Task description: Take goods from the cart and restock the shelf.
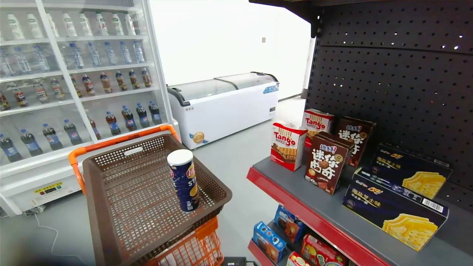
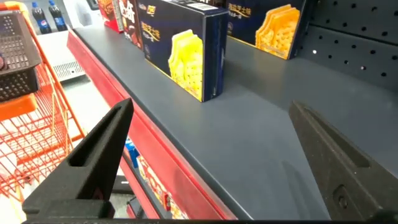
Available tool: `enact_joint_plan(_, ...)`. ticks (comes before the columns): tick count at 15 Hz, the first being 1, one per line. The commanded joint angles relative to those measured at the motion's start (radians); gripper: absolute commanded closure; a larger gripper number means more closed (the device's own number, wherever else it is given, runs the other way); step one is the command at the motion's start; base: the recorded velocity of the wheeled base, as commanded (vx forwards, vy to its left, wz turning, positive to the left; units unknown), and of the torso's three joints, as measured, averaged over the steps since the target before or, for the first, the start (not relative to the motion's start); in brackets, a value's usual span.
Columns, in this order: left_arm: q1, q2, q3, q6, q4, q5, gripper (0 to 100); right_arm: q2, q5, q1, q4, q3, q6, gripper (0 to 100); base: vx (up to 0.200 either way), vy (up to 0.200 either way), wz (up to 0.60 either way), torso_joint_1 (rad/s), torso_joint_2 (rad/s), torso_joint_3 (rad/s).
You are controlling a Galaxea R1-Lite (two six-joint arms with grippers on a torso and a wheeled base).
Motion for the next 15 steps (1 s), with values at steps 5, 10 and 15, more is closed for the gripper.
enact_joint_plan(5, -0.024, 0.547, -0.336, 0.055, 0.034, -0.002, 0, 0.0, 0.001, 0.001, 0.0, 0.0, 0.0, 0, 0.0, 0.0, 0.0, 0.0, 0.0, 0.0)
enact_joint_plan(10, -0.047, 1.009, -0.457, 0.11, -0.204, -0.001, 0, 0.0, 0.001, 0.001, 0.0, 0.0, -0.002, 0, 0.0, 0.0, 0.0, 0.0, 0.0, 0.0)
enact_joint_plan(15, -0.086, 1.336, -0.465, 0.138, -0.52, -0.048, 0, 0.0, 0.001, 0.001, 0.0, 0.0, -0.002, 0, 0.0, 0.0, 0.0, 0.0, 0.0, 0.0)
